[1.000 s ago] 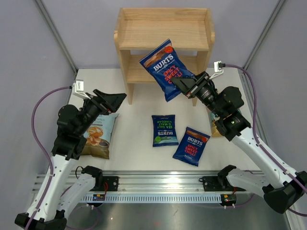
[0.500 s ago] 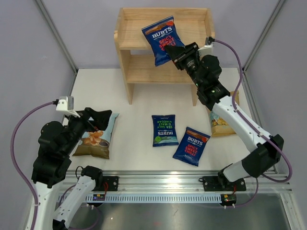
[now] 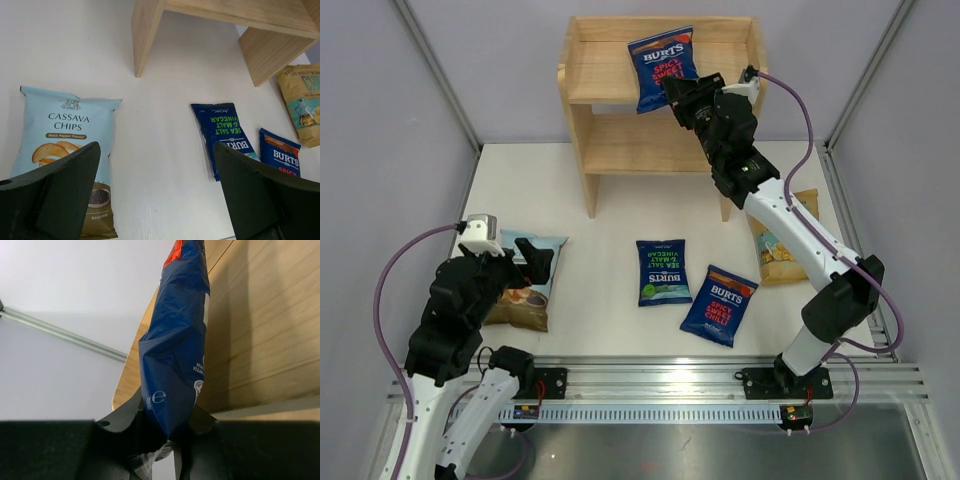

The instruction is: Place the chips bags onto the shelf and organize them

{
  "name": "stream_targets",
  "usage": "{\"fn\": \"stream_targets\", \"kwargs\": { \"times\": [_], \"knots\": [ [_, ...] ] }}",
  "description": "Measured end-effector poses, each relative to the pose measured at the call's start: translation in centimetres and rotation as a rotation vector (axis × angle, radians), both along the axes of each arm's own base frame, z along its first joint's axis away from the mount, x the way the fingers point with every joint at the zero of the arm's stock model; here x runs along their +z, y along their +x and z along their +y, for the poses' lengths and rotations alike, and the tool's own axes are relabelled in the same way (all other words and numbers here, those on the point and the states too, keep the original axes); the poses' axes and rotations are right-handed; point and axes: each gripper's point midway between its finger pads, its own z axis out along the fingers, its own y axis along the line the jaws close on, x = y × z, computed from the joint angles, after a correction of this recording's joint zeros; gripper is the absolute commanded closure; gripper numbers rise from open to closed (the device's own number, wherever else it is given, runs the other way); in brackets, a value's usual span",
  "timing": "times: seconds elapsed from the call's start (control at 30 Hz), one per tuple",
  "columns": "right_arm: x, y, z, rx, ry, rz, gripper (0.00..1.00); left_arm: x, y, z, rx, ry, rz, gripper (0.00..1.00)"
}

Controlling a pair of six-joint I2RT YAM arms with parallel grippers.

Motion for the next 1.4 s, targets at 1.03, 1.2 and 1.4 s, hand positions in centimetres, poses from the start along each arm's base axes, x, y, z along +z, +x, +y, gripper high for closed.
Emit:
{"fn": "stream_targets", "kwargs": {
  "times": [1.03,1.2,1.4],
  "knots": [
    [0.1,2.4,-11.4,-0.154,0.119,0.133,0.42,-3.0,0.0,-0.7,-0.038,0.035,0.059,0.01],
    [-0.1,1.6,-11.5,-0.149,0.107,0.161,0.4,-3.0,0.0,-0.7,-0.039,0.036,0.059,0.01],
    [-0.4,0.4,-12.1,-0.162,0.083,0.194,0.42,-3.0,0.0,-0.7,-0.039,0.037,0.059,0.01]
  ]
}}
